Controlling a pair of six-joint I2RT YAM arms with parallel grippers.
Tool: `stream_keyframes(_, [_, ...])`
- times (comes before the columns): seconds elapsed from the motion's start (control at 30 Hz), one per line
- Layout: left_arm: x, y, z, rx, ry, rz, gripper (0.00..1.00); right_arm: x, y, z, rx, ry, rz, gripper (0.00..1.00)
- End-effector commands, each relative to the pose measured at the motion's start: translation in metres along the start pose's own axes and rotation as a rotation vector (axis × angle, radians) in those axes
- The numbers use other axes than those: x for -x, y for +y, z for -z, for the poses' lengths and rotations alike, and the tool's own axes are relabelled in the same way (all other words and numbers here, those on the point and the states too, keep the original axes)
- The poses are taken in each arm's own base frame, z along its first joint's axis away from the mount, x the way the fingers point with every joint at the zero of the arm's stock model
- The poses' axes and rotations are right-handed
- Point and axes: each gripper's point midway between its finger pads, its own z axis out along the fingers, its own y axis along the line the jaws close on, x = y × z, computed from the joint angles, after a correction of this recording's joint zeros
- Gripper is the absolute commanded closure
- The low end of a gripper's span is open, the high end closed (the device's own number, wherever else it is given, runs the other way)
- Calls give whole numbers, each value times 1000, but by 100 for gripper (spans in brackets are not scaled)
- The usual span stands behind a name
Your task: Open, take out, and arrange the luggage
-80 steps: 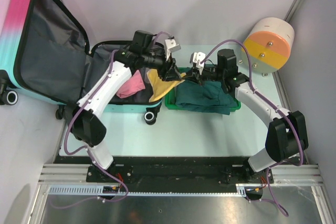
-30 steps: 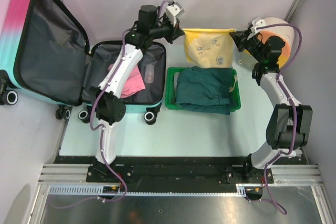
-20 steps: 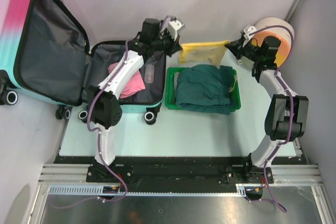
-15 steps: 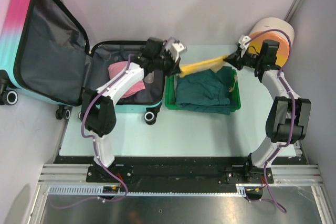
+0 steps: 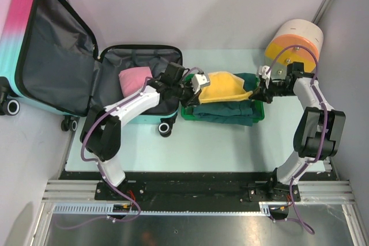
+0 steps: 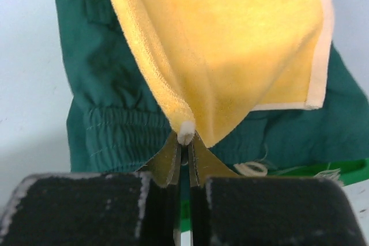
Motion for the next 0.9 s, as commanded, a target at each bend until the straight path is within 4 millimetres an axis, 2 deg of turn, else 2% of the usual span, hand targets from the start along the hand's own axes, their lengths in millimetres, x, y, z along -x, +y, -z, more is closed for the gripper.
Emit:
stream_keyframes(0.0, [-11,-4,10,33,44,-33,86,-27,22,20,49,123,21,90])
stream_keyframes(0.03, [-13,-6,11,33,48,-36,80,-31,25,20,63,139,19,83])
stream_keyframes(0.07, [-12,-5,13,40,47,-36,67,-33,28,20,75,149,14,67])
stream_keyframes(0.1, [-7,-6,20,53,38,-38,56,-33,32,21,85,160,7,47])
stream_keyframes(0.13, [-3,-1,27,90,35,-15,45,-30,35,20,91,164,8,1])
stream_keyframes(0.17, [7,-1,39,108,10,-12,31,-26,37,21,91,162,16,0])
stream_keyframes(0.2, [8,5,52,120,5,22,26,-20,38,21,84,159,30,0])
stream_keyframes(0.27, [22,9,76,118,-55,80,20,-1,39,25,49,144,26,0])
stream_keyframes(0.3, [22,24,100,172,-77,111,19,6,34,26,23,131,36,0])
stream_keyframes(0.33, [17,31,110,202,-72,112,19,18,33,28,-1,107,44,0])
stream_keyframes(0.37, [7,50,131,290,-59,118,18,23,33,28,-18,95,-19,0])
stream_keyframes(0.4, [-5,58,139,321,-33,131,16,30,27,28,-43,81,-3,0])
stream_keyframes(0.43, [-18,67,146,354,-1,121,16,38,26,29,-59,70,-1,0])
stream_keyframes(0.47, [-42,83,158,413,61,157,16,44,28,25,-59,63,-25,0])
stream_keyframes(0.53, [-67,104,169,488,150,137,16,54,23,21,-82,57,2,0])
stream_keyframes(0.6, [-101,127,177,552,247,170,15,68,22,15,-95,41,12,0])
stream_keyframes(0.63, [-107,138,181,575,278,156,15,71,21,14,-98,38,14,0])
stream_keyframes(0.67, [-124,149,180,588,326,176,15,75,22,12,-100,36,20,0])
stream_keyframes(0.83, [-143,172,176,555,436,1,12,78,23,6,-107,63,42,0])
stream_keyframes(0.87, [-154,176,169,537,470,-8,12,78,23,5,-108,63,40,0])
